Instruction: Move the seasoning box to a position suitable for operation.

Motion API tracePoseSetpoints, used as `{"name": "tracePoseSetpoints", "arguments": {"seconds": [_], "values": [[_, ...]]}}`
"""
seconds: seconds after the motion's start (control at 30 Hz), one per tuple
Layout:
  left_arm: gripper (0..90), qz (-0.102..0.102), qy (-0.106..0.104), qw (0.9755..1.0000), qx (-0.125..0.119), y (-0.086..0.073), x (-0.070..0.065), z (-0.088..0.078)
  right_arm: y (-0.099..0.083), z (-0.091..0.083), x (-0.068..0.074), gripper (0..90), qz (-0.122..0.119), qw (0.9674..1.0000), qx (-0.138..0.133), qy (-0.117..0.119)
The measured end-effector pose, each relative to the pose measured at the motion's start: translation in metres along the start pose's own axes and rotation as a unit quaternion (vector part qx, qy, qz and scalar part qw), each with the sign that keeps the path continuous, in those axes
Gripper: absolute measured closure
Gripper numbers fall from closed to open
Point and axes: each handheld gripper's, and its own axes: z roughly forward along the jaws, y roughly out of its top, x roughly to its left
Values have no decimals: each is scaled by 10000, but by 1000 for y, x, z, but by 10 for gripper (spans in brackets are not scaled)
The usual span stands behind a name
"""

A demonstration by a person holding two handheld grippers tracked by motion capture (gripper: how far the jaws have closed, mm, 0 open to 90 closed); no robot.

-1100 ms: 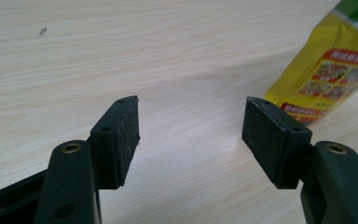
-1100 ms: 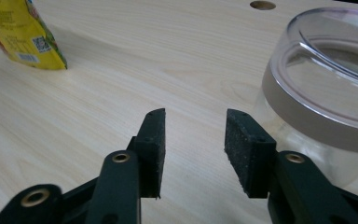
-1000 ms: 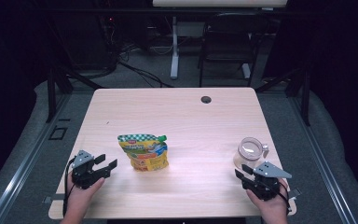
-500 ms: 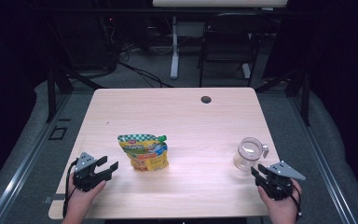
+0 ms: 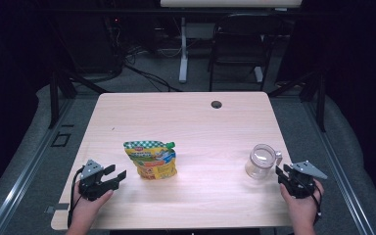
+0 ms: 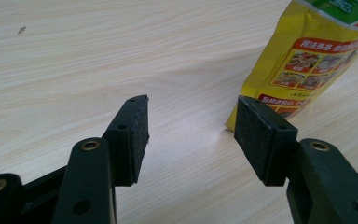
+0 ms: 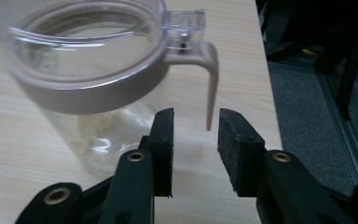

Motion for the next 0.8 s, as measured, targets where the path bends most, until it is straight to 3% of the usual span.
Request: {"name": "tracePoseSetpoints", "arguments": {"seconds": [0.1,0.3,0.6,0.8], "values": [[458,-14,-54,10000,28,0,-1,1,0,8,-8,657,66,10000,-33,6],[475,-26,-128,9999,-3,0,0,1,3,25,-14,660,-28,10000,65,-19],[489,-76,-123,9999,-2,-1,1,2,11,34,-16,755,20,9999,-11,109],[492,-64,-105,9999,36,-2,2,2,14,34,-11,736,-40,9999,-130,98]]}}
